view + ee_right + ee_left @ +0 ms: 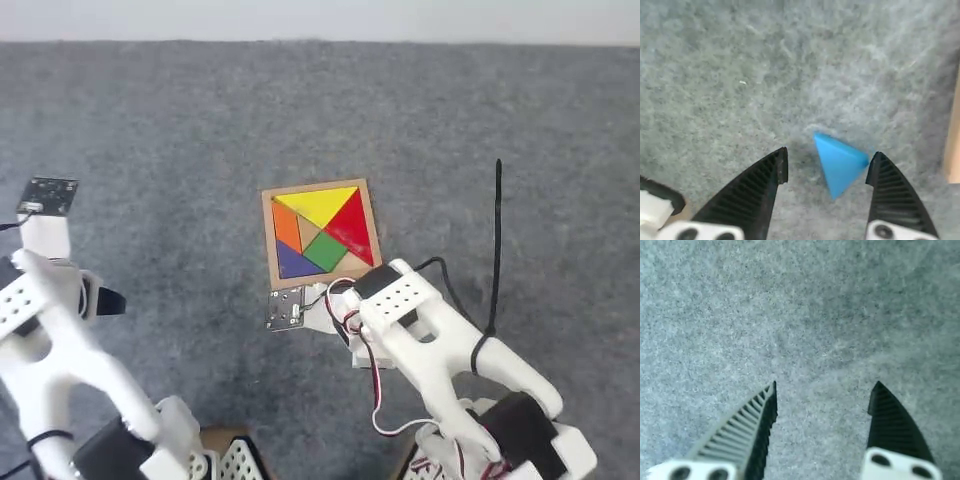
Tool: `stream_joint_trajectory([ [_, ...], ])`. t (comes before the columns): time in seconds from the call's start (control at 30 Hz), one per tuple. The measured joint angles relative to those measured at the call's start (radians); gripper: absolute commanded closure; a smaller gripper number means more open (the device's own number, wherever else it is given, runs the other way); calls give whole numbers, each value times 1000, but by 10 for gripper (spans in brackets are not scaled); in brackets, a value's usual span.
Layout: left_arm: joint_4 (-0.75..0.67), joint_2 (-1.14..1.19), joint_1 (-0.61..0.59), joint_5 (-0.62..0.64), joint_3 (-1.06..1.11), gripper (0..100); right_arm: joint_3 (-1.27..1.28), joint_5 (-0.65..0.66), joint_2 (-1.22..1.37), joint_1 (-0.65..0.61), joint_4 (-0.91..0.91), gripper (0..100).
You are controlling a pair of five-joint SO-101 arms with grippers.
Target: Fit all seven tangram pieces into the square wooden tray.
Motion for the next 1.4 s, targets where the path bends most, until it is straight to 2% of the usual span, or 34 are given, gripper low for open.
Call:
stream_joint_trajectory([
  [0.2,5,0,2,0,0,717,0,5,0,14,-31,737],
  [0.37,5,0,0,0,0,717,0,51,0,60,-31,794],
  [0.53,5,0,0,0,0,717,0,60,28,63,-31,756],
  [0.77,5,0,0,0,0,717,-15,61,109,64,-55,758],
  [0.97,5,0,0,0,0,717,-25,61,112,61,-58,860],
  [1.27,5,0,0,0,0,717,-48,61,129,26,-64,865],
  [1.4,5,0,0,0,0,717,-81,-5,133,26,-54,865],
])
